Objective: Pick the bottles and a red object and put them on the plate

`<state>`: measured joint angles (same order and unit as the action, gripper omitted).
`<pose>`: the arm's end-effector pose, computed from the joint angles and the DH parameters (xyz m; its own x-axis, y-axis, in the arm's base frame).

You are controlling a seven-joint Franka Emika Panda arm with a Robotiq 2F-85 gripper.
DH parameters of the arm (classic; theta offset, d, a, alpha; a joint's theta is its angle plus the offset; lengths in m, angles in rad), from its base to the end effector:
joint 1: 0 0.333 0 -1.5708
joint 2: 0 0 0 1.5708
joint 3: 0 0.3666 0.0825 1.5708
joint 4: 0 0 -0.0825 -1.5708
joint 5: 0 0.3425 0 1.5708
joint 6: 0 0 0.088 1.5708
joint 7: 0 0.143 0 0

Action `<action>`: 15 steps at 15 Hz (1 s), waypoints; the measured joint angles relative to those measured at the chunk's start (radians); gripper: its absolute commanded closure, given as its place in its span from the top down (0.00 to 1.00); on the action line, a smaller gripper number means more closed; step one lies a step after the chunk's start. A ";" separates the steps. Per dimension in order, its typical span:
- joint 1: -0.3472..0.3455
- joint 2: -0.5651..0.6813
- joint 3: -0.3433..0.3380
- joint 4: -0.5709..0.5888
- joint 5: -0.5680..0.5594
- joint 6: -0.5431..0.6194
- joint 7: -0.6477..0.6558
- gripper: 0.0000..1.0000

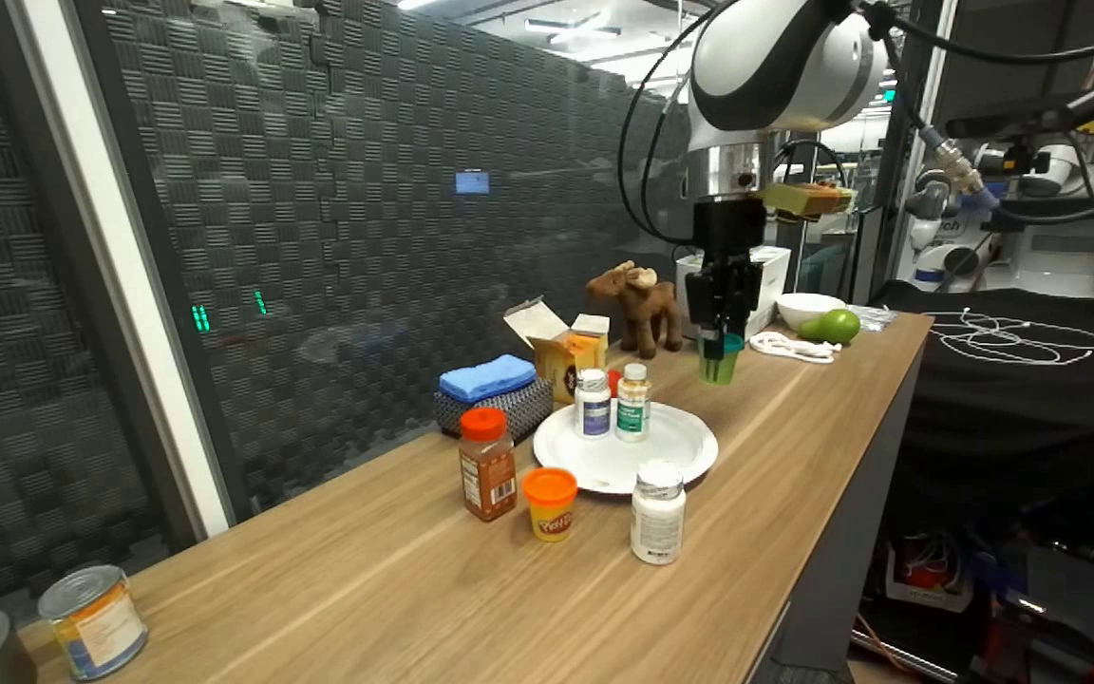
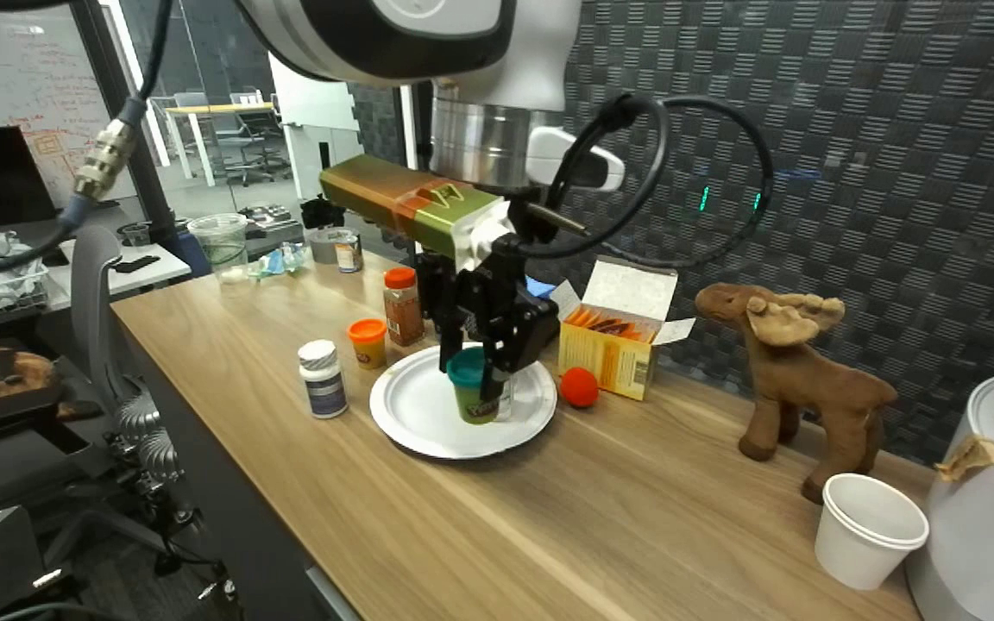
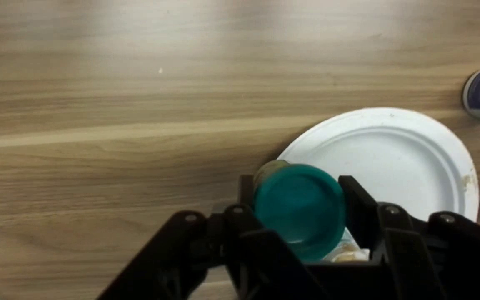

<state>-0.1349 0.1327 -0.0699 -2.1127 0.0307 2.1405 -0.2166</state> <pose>0.5115 -0.1031 0.3847 0.9951 -0.0041 -0.0988 -0.0078 -0.9993 -0.0368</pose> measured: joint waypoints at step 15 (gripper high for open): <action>0.115 0.032 0.060 -0.097 -0.160 0.105 -0.042 0.28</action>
<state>-0.0202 0.1642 -0.0097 -2.2093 -0.1289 2.2460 -0.2585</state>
